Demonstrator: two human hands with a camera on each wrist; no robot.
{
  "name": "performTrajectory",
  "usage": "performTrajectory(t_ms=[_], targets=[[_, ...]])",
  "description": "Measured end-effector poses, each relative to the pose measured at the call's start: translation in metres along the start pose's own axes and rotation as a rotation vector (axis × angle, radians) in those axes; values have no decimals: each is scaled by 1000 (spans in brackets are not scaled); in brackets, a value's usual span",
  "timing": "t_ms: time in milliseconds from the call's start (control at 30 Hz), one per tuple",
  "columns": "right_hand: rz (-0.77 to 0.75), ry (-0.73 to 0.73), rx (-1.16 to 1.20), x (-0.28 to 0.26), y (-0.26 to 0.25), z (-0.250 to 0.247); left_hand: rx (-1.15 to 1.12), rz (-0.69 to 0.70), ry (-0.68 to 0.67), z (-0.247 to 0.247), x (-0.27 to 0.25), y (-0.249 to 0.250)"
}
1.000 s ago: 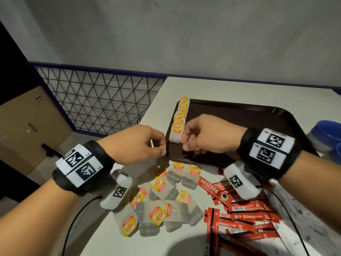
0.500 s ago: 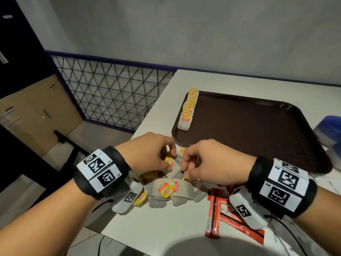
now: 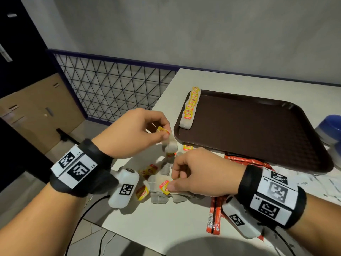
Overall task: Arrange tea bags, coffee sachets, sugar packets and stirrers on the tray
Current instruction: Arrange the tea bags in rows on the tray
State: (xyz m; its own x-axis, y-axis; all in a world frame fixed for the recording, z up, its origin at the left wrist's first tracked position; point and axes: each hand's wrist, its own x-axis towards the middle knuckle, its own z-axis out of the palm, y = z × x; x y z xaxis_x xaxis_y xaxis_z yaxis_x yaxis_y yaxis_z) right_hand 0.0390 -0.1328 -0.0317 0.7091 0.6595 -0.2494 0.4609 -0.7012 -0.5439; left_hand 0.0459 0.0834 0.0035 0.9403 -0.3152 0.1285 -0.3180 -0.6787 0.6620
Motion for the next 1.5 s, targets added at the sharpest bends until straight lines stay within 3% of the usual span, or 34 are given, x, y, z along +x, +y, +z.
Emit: performTrajectory(t_ms=[167,267,467,933,1067,1500], targets=[[31,-16,-242,9,-9,7,-154,-35,90,-4,7,-14],[20,-21,-263,12,-9,9,-275,-45,100,-1,16,-20],[11,79,-50,11,3,-4,-564,-109,64,16,29,-24],[35,398,377,-10,31,-50,-801,-109,87,49,39,-28],[6,486,513,-9,30,-55,-806,-61,163,57,39,-29],[-14,337,390,-4,27,-65,-758,45,243,57,39,-33]])
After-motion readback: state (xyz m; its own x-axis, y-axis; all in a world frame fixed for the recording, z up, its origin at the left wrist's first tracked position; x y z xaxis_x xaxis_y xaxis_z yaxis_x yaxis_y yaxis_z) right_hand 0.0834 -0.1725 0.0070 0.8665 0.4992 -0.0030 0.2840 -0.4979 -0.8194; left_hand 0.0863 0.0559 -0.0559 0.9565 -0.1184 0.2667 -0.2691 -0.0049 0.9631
